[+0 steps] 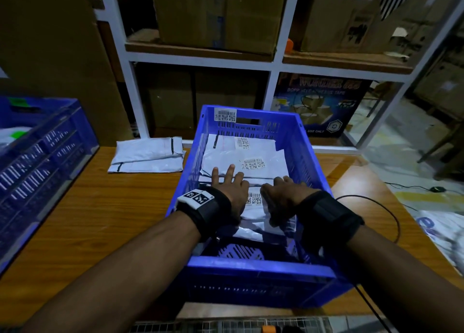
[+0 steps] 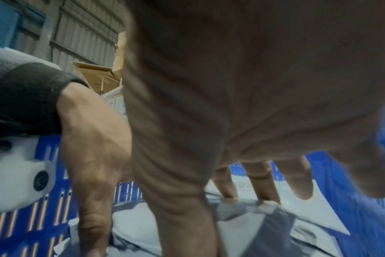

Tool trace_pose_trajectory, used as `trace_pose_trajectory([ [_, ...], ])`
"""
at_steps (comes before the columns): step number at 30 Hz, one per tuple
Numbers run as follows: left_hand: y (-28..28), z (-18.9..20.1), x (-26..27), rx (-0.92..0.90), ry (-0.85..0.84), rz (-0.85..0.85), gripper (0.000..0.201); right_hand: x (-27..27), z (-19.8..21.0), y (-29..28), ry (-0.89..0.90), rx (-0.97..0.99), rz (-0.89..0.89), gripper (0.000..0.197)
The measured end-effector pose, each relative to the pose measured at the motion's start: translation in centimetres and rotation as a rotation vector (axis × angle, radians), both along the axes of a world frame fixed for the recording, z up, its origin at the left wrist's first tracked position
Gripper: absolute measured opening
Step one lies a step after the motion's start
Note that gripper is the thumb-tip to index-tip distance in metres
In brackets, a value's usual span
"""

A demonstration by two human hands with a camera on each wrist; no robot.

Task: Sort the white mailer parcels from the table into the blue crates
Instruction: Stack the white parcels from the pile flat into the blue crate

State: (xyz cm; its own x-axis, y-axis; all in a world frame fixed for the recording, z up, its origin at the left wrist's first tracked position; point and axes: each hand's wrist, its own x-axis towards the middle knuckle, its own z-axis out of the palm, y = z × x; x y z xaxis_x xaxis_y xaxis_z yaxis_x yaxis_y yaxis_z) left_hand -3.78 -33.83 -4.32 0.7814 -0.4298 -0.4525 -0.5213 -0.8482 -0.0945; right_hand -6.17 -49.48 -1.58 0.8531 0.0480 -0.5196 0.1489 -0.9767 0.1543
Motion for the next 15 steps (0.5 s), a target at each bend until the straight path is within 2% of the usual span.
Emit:
trace_pose_trajectory([
  [3, -0.1, -0.6, 0.0, 0.009, 0.011, -0.013, 0.124, 0.4, -0.8, -0.1, 0.031, 0.018, -0.02, 0.086],
  [6, -0.3, -1.2, 0.0, 0.001, 0.019, -0.04, 0.139, 0.6, -1.7, -0.1, 0.092, 0.025, -0.052, 0.115],
  [9, -0.4, -1.7, 0.1, -0.015, 0.008, -0.059, 0.138, 0.5, -2.2, 0.2, 0.073, 0.102, -0.109, 0.128],
  [12, -0.5, -2.2, 0.1, -0.014, -0.007, -0.059, 0.134, 0.3, -2.1, 0.8, 0.039, 0.177, -0.079, 0.135],
  [15, -0.4, -2.4, 0.0, -0.013, -0.007, -0.05, 0.128, 0.4, -1.5, 0.7, 0.058, 0.218, -0.084, 0.137],
])
